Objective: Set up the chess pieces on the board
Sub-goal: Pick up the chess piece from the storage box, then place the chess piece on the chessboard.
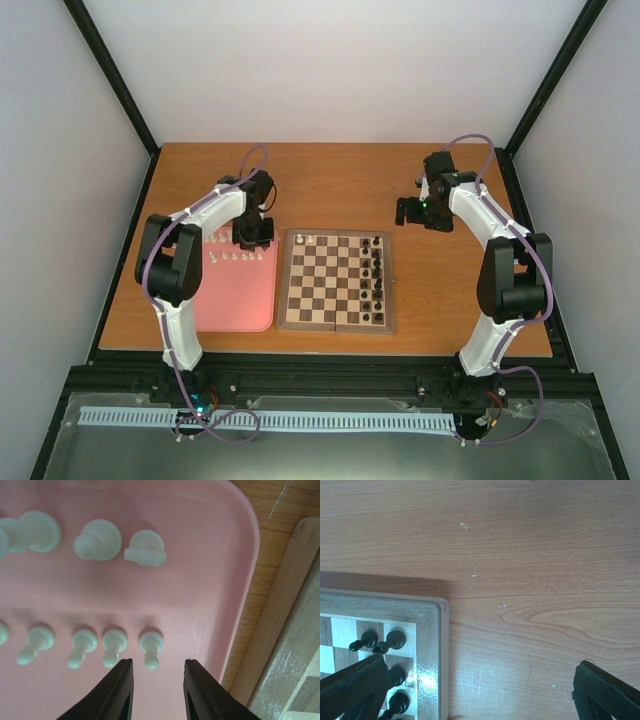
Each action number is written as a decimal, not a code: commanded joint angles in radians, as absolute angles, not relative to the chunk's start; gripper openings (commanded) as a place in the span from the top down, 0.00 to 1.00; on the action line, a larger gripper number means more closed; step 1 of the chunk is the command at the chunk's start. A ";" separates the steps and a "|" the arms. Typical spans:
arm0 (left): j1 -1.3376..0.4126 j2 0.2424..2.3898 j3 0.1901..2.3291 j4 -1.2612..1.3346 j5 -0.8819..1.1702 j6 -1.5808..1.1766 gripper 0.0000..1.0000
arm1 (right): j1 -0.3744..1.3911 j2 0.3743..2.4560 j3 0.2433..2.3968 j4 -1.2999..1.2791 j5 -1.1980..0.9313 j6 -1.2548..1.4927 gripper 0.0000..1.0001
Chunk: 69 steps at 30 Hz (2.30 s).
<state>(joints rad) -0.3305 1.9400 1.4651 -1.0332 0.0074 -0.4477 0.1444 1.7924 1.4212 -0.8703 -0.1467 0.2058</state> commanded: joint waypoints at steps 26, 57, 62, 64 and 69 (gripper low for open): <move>-0.341 2.004 1.449 -0.994 0.016 -0.449 0.75 | 0.135 1.792 1.417 -0.864 -0.132 0.201 0.00; -0.558 2.013 1.798 -1.246 0.059 -0.396 0.96 | 0.134 1.799 1.426 -0.865 -0.129 0.203 0.00; -0.618 2.042 1.807 -1.238 0.075 -0.395 0.96 | 0.135 1.788 1.414 -0.864 -0.127 0.201 0.00; -0.632 2.051 1.796 -1.225 0.074 -0.391 0.95 | 0.135 1.784 1.409 -0.863 -0.124 0.200 0.00; -0.637 2.080 1.793 -1.190 0.053 -0.393 0.95 | 0.135 1.774 1.407 -0.864 -0.118 0.199 0.00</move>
